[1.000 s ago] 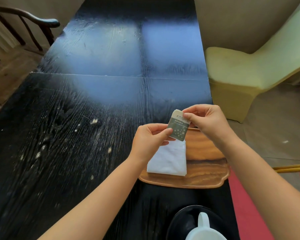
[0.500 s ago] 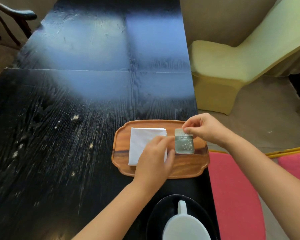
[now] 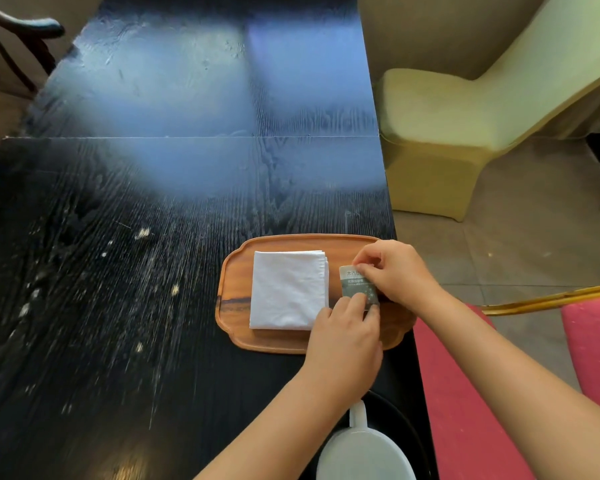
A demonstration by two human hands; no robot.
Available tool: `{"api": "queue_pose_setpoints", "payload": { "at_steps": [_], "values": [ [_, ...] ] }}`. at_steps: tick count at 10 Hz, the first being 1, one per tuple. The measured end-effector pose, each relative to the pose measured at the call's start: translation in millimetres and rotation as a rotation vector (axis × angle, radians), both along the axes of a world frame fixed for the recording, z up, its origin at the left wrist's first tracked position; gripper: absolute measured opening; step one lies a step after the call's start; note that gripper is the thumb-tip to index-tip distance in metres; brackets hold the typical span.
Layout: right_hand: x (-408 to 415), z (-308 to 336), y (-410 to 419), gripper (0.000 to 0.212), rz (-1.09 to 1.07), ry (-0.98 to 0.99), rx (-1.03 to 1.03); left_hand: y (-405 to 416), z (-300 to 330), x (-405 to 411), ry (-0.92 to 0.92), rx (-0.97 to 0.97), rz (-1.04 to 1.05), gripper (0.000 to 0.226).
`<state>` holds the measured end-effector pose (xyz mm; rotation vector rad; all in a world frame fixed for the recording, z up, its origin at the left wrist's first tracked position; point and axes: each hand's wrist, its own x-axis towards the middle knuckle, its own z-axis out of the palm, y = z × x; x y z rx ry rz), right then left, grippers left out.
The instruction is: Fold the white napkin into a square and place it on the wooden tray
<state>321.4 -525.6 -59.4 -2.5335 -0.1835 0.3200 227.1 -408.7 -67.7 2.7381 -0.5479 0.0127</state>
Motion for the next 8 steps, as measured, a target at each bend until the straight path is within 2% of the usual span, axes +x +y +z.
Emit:
{"api": "queue_pose_setpoints", "payload": {
  "at_steps": [6, 7, 8],
  "values": [
    [-5.1, -10.0, -8.3, 0.005, -0.001, -0.152, 0.002, 0.8, 4.8, -1.1, 0.018, -0.010, 0.009, 0.030],
    [-15.0, 2.5, -7.3, 0.012, -0.032, -0.154, -0.037, 11.3, 15.4, 2.6, 0.019, -0.029, 0.036, 0.026],
    [-24.4, 18.7, -3.5, 0.023, 0.022, -0.079, -0.134, 25.5, 40.6, 7.8, 0.109, -0.015, 0.075, 0.029]
  ]
}}
